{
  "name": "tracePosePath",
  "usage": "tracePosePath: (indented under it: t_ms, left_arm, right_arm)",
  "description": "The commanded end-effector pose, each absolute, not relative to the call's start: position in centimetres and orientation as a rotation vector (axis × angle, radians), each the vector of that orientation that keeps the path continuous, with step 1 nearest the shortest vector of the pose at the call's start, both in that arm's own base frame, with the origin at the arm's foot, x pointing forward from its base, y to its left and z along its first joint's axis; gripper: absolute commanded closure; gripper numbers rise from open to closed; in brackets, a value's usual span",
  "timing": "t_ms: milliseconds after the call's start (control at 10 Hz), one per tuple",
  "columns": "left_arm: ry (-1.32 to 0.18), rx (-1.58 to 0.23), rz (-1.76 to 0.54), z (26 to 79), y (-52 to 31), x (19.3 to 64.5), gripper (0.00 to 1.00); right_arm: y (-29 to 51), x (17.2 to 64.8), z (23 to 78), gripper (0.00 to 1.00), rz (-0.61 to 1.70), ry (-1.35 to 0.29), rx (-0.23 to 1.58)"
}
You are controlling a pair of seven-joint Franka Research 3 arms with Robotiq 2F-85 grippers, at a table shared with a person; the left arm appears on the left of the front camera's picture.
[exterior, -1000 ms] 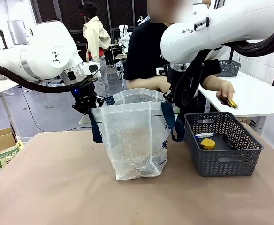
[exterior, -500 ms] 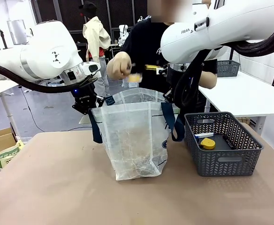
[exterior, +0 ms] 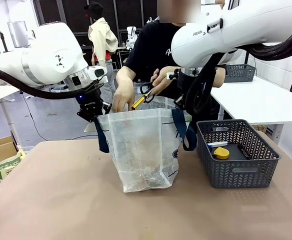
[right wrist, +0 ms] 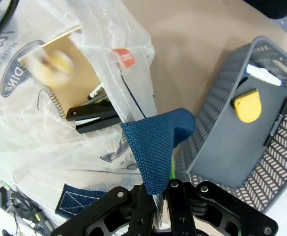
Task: Transfer purchased items from the store into the shopping bag.
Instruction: Move the Reusable shopping bag to the right side of the table.
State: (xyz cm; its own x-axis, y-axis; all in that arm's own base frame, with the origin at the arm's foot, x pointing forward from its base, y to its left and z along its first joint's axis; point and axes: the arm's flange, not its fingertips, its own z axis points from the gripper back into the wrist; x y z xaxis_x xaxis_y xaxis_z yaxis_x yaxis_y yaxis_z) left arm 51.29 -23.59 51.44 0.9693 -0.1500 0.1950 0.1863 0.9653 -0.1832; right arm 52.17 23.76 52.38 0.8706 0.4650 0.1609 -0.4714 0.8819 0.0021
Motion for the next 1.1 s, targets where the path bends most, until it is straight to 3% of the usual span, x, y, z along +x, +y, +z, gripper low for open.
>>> tracePosePath:
  t_ms: [0,1000]
  left_arm:
    - [-0.181,-0.201,-0.169,51.39,-23.42,51.36,1.0]
    - [-0.181,-0.201,-0.169,51.39,-23.42,51.36,1.0]
  right_arm:
    - [23.7,52.21,52.46,1.0,0.489,-0.158,0.041]
    - [23.7,52.21,52.46,1.0,0.489,-0.158,0.041]
